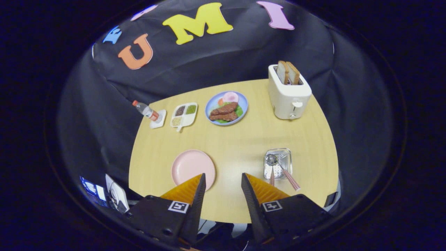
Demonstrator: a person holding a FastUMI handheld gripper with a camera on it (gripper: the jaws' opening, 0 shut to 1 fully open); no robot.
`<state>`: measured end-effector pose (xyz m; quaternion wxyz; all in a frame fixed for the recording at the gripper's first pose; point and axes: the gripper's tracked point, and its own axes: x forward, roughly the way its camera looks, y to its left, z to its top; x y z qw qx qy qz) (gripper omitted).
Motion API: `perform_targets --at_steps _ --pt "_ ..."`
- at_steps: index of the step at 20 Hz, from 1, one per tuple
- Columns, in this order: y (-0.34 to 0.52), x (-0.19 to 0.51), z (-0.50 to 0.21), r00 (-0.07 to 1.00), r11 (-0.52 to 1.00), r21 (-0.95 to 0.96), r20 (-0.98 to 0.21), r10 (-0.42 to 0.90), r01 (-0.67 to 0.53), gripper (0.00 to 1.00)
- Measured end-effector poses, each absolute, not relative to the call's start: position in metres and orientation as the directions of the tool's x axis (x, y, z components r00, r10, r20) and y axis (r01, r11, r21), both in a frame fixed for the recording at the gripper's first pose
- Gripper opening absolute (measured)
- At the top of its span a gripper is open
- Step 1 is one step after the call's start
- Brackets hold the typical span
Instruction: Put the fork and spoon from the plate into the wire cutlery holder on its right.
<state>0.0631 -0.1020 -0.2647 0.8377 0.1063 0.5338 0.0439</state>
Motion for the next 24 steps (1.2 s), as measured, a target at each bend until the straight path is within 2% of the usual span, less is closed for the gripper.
perform_targets --at_steps 7,10,12,16,24 --pt "-0.03 0.061 -0.223 0.636 0.989 0.146 -0.766 0.098 0.023 0.81" --pt "-0.007 0.064 -0.199 0.706 0.993 0.109 -0.706 0.048 0.042 0.94" --pt "0.008 0.061 -0.182 0.75 0.994 0.101 -0.661 0.029 0.05 0.96" --pt "0.024 0.058 -0.136 0.868 0.999 0.003 -0.495 -0.039 0.046 0.97" --pt "0.055 0.043 -0.105 0.941 0.996 -0.046 -0.33 -0.082 0.071 0.96"
